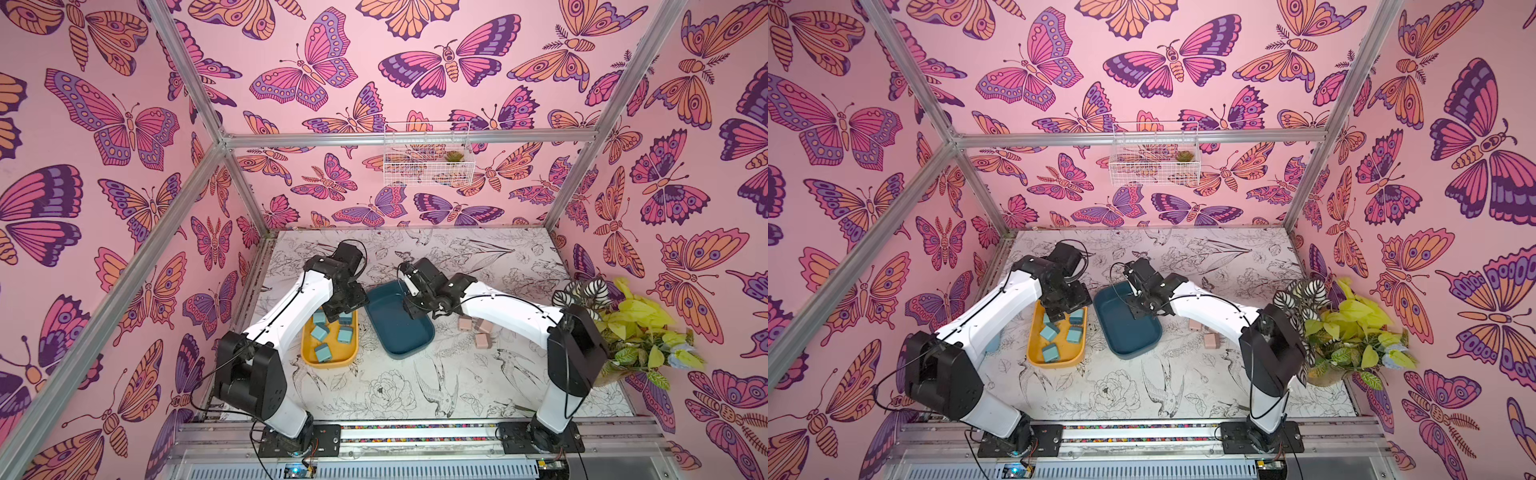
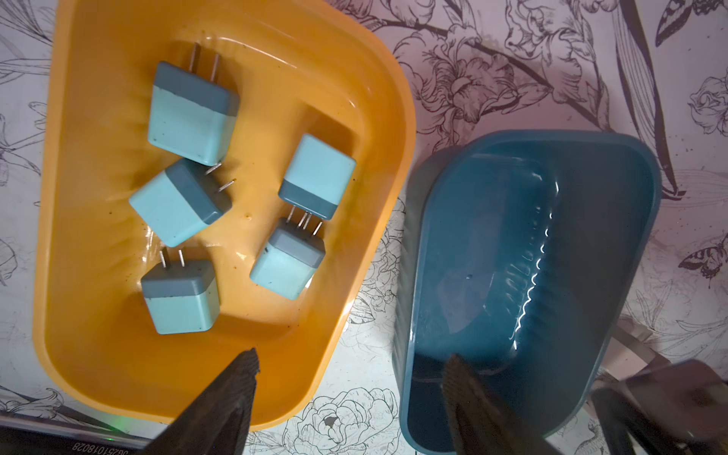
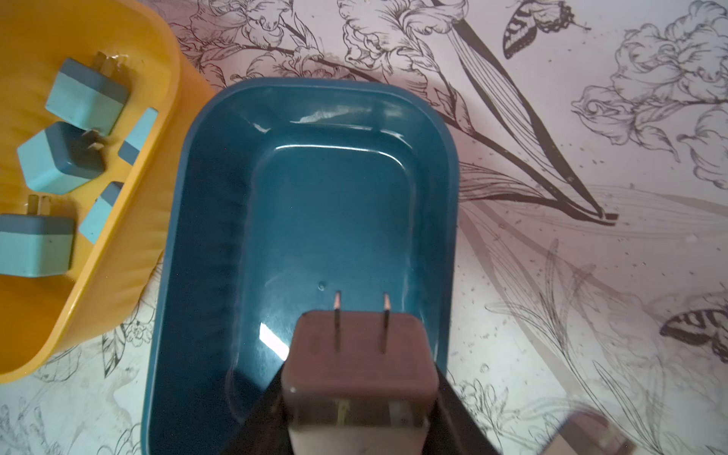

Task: Place the plugs by color into the storage box
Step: Pick up the plug from the center of the board, then place the plug in the storage box.

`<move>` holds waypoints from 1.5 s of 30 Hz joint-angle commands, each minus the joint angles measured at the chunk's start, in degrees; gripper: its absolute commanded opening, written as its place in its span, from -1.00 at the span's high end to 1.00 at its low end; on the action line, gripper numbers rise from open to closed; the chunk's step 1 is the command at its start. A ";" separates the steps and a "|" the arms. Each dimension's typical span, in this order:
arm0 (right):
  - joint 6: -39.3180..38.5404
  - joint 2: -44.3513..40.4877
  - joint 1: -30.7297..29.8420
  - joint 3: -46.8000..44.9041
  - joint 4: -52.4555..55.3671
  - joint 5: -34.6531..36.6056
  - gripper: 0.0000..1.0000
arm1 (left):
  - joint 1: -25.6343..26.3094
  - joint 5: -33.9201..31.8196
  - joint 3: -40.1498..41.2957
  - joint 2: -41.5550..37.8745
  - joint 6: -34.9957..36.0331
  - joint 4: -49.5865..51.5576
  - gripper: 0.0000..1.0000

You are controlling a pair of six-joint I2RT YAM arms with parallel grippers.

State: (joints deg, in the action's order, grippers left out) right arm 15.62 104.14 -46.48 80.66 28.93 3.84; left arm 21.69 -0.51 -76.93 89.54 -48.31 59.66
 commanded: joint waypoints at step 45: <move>-3.84 -8.73 14.75 -1.47 21.67 2.03 -0.83 | -0.05 1.91 -2.26 3.09 3.69 0.74 -0.52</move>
State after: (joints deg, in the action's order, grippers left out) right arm 14.44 93.43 -34.41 85.97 41.98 6.17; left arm 20.71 0.64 -77.87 91.39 -44.82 60.93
